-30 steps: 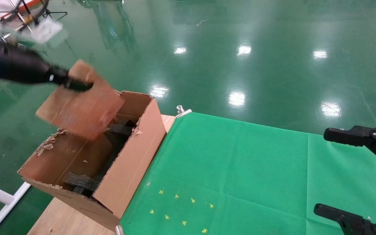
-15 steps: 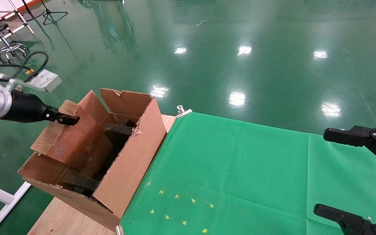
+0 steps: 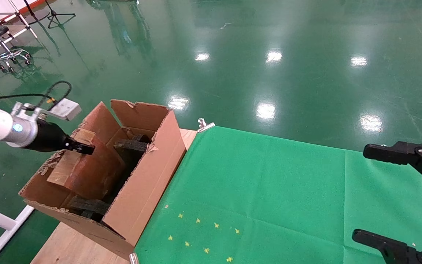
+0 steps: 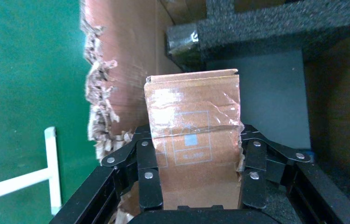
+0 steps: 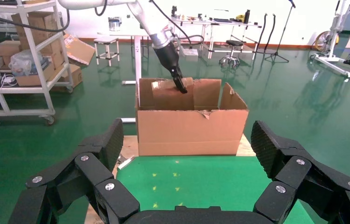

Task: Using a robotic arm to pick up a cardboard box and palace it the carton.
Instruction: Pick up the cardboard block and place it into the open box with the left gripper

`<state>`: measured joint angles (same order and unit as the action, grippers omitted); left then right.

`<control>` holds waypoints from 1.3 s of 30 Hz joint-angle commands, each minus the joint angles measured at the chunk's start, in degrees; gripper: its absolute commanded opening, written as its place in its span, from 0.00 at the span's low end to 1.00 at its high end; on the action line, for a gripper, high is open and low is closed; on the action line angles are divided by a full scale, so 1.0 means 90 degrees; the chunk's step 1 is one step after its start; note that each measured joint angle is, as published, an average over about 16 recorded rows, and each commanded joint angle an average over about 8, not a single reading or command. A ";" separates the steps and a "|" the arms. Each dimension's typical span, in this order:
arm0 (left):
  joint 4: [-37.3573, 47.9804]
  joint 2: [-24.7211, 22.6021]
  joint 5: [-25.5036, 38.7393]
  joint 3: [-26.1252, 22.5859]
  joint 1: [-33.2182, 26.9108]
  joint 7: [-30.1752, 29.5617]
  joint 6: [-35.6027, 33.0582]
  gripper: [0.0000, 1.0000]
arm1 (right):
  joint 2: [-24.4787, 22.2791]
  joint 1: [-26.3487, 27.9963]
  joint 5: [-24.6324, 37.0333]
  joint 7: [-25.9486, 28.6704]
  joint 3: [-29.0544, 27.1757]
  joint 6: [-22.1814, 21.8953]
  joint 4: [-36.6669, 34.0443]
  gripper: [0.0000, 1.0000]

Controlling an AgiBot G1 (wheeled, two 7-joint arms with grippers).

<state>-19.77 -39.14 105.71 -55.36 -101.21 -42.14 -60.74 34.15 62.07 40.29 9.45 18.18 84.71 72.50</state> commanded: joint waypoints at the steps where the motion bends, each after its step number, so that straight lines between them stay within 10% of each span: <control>1: 0.0301 -0.0150 0.0034 -0.0027 0.0040 0.0082 0.0097 0.03 | 0.0000 0.0000 0.0000 0.0000 0.0000 0.0000 0.0000 1.00; 9: 0.0821 -0.0349 -0.0069 0.0033 0.0095 0.0358 0.0256 1.00 | -0.0001 -0.0001 -0.0001 -0.0001 0.0000 -0.0001 -0.0001 1.00; 39: 0.0456 -0.0226 -0.0303 0.0170 -0.0147 0.0394 -0.0165 1.00 | -0.0001 -0.0001 -0.0002 -0.0002 0.0001 -0.0002 -0.0002 1.00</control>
<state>-16.46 -40.85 102.31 -53.49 -102.62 -38.69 -62.92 34.14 62.06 40.27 9.43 18.19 84.69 72.48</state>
